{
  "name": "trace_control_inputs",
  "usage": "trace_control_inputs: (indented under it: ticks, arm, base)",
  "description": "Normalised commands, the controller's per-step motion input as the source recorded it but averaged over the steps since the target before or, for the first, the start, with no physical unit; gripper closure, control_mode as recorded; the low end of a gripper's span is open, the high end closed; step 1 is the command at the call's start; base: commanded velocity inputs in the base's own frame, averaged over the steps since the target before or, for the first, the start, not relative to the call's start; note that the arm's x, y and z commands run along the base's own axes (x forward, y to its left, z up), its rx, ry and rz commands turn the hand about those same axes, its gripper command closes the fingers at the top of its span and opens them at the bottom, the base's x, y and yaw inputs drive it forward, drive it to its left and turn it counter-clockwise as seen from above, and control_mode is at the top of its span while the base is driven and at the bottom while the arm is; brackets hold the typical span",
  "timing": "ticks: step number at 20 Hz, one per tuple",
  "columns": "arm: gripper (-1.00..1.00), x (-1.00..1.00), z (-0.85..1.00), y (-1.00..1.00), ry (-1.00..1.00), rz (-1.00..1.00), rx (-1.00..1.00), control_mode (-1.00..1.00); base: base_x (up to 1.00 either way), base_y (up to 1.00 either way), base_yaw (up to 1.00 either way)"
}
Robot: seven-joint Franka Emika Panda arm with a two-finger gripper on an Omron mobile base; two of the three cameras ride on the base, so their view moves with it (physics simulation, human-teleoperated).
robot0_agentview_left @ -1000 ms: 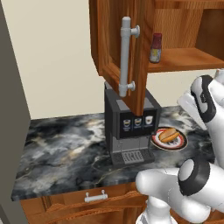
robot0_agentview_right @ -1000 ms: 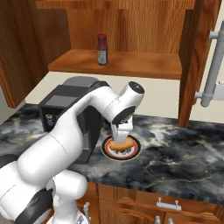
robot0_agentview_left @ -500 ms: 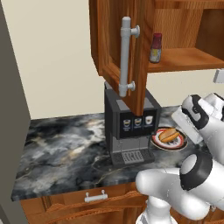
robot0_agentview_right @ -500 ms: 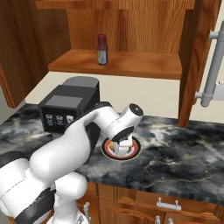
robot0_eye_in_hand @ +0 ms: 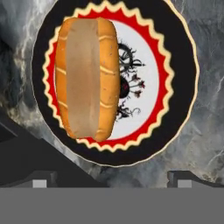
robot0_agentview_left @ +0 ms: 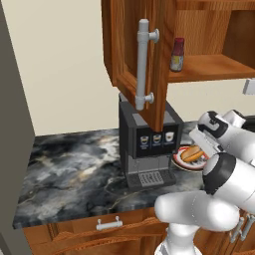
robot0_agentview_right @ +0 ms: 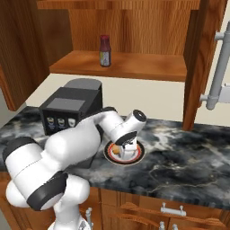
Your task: Move the hot dog bun to the plate on the dining table and place the condiment next to that plate. Then navigate to the fridge and take the sausage and place it on the plate as well.
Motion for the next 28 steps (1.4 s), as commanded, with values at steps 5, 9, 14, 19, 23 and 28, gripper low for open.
trace_control_inputs:
  ticks: [5,9,14,19,23,28]
  arm:
    - [-1.00,0.34,-0.23,-0.19,0.00,0.00,0.00,-1.00]
    - [-1.00,0.27,-0.24,-0.15,0.00,0.00,0.00,-1.00]
    - [-1.00,0.24,-0.24,-0.12,0.00,0.00,0.00,-1.00]
    - [-1.00,0.18,-0.23,-0.02,0.00,-0.01,0.00,-1.00]
    - [-1.00,0.12,-0.22,0.00,-0.02,-0.02,0.00,-1.00]
    - [-1.00,0.05,-0.22,-0.02,-0.04,-0.01,0.00,-1.00]
  base:
    - [0.00,0.00,0.00]
    - [0.00,0.00,0.00]
    - [0.00,0.00,0.00]
    - [0.00,0.00,0.00]
    - [0.00,0.00,0.00]
    - [0.00,0.00,0.00]
